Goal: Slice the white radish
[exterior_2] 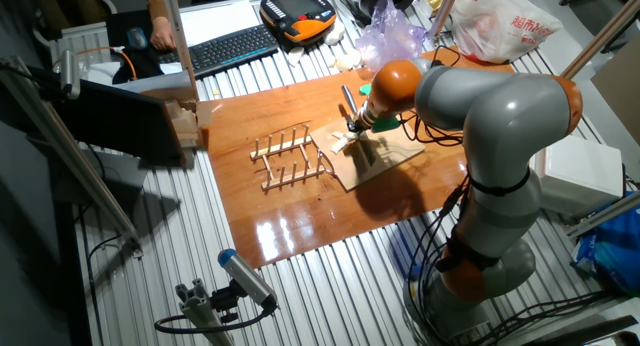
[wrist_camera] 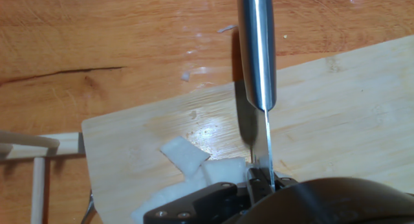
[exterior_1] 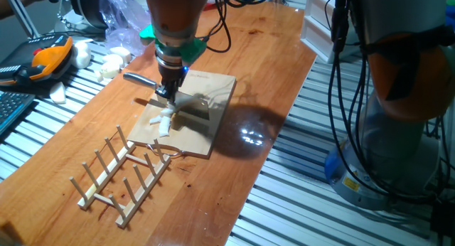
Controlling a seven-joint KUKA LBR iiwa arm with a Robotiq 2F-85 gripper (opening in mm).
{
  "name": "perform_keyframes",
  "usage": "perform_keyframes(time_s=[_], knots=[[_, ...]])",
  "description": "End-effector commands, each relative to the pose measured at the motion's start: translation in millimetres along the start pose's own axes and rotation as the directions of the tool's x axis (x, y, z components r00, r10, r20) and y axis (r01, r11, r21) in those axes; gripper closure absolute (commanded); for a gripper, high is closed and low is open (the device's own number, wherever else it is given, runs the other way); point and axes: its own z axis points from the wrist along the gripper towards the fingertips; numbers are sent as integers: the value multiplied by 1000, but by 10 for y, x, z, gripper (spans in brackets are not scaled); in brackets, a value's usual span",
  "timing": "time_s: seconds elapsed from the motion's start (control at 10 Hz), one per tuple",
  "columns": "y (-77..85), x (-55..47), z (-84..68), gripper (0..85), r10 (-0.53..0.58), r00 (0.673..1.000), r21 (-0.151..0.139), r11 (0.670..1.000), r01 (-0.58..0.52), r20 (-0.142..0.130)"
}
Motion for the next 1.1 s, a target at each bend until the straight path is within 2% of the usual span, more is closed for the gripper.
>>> perform_keyframes(time_s=[0.0, 0.8, 1.0], knots=[[0, -2, 8, 850, -34, 999, 12, 999, 34, 8], [15, 10, 67, 850, -124, 992, -4, 992, 124, 10], [28, 14, 85, 850, -133, 991, -16, 991, 133, 12]])
